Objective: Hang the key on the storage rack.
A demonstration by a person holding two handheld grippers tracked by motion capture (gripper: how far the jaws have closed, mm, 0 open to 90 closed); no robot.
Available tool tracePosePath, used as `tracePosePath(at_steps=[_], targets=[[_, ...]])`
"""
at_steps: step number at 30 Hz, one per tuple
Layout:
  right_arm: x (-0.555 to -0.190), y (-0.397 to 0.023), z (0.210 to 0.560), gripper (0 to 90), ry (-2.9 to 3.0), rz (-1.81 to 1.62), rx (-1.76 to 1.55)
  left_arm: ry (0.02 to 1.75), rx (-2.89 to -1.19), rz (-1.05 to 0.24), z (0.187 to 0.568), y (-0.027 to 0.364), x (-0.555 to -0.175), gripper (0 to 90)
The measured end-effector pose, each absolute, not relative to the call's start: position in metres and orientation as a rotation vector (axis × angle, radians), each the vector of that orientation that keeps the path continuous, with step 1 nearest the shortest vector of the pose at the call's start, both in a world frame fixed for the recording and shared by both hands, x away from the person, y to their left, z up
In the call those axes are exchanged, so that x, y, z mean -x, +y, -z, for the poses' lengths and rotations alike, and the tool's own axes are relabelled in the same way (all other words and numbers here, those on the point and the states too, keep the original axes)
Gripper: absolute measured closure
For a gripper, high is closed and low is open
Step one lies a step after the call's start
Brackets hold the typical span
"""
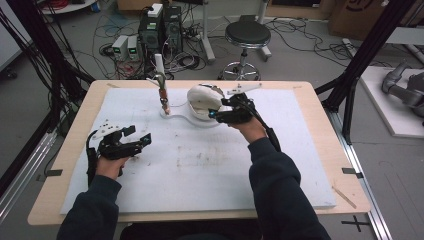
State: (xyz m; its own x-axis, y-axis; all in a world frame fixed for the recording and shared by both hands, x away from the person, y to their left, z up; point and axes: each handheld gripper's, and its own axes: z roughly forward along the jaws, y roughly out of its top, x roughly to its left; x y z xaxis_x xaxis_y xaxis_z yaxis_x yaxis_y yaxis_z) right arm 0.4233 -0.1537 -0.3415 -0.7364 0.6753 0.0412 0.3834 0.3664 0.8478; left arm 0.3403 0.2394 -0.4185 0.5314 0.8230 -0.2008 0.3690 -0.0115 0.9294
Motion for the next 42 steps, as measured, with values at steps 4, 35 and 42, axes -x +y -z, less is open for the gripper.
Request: tracePosePath(at_steps=[4, 35, 42], targets=[[-0.413, -0.172, 0.35, 24.6, 2.302, -1.264, -0.92, 1.029, -1.61, -0.478, 0.419, 0.238, -0.34, 20.3], [-0.332, -0.316, 0.405, 21.5, 2.091, -1.176, -1.144, 0.996, -1.596, -0.501, 0.42, 0.236, -0.343, 19.6], [-0.331, -0.317, 0.405, 21.6, 2.077, -1.172, -1.153, 0.984, -1.59, -0.514, 0.417, 0.237, -0.34, 19.6]])
